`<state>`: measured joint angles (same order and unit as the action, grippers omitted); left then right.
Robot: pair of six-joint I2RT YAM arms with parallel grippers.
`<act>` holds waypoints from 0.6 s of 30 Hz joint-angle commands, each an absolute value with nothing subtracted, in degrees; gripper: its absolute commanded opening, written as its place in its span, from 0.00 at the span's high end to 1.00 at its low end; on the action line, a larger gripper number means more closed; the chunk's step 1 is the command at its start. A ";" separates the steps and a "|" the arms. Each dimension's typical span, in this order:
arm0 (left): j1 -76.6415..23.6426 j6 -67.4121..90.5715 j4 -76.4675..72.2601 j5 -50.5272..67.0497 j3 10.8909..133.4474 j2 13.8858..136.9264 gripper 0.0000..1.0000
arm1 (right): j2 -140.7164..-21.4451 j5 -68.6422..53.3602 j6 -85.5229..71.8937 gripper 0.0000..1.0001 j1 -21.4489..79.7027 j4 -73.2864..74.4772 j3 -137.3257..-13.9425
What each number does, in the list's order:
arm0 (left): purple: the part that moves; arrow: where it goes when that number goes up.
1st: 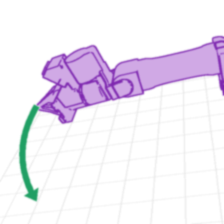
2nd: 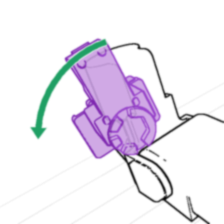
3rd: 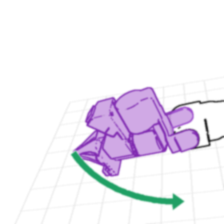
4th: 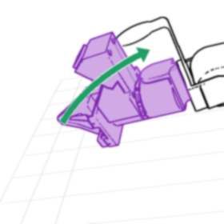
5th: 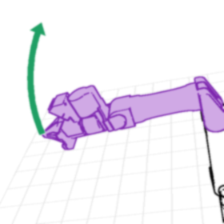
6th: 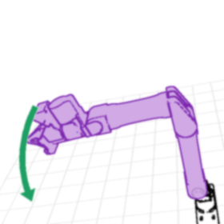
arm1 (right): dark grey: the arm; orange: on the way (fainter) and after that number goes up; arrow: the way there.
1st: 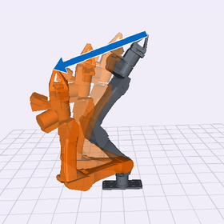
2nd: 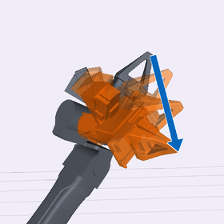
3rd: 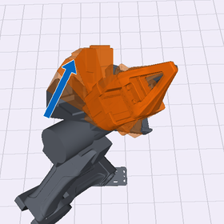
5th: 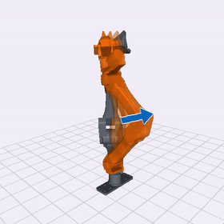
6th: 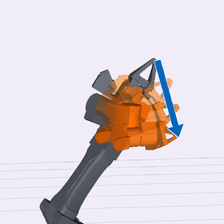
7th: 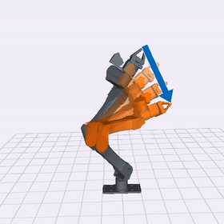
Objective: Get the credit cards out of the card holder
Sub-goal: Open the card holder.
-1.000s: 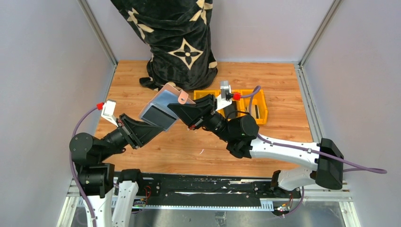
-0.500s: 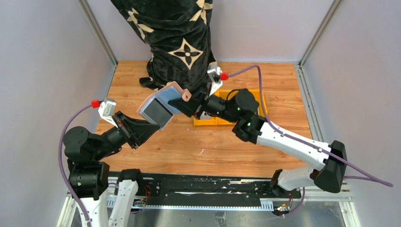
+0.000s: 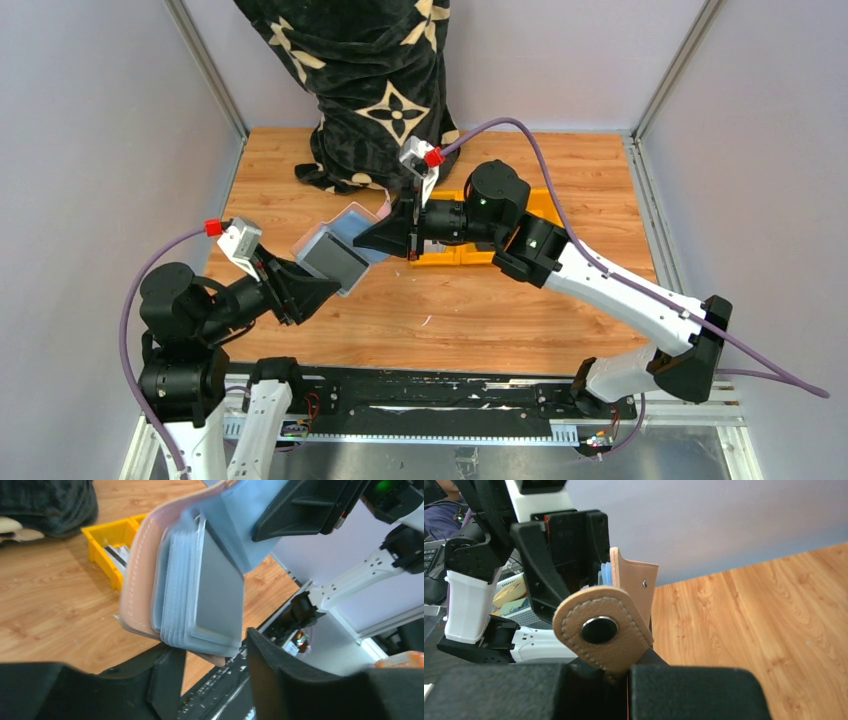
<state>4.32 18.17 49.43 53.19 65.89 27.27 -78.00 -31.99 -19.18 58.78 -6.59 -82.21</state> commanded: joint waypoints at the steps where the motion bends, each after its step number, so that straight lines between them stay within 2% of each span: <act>1: 4.31 21.42 43.10 52.51 64.46 25.15 0.39 | -76.97 -33.38 -27.37 1.00 58.36 -14.72 -77.16; 3: 4.31 26.31 37.20 52.90 60.37 23.34 0.36 | -75.60 -29.75 -34.91 1.00 58.44 -27.34 -71.61; 8: 4.31 34.40 29.01 53.78 55.23 21.91 0.45 | -75.02 -20.82 -46.12 1.00 58.65 -50.26 -62.33; 13: 4.31 41.84 21.97 54.93 52.87 21.27 0.49 | -76.48 -14.31 -51.48 1.00 59.70 -64.21 -56.92; 18: 4.31 43.86 20.79 54.65 52.82 21.26 0.45 | -77.94 -12.25 -53.88 1.00 60.43 -70.01 -54.69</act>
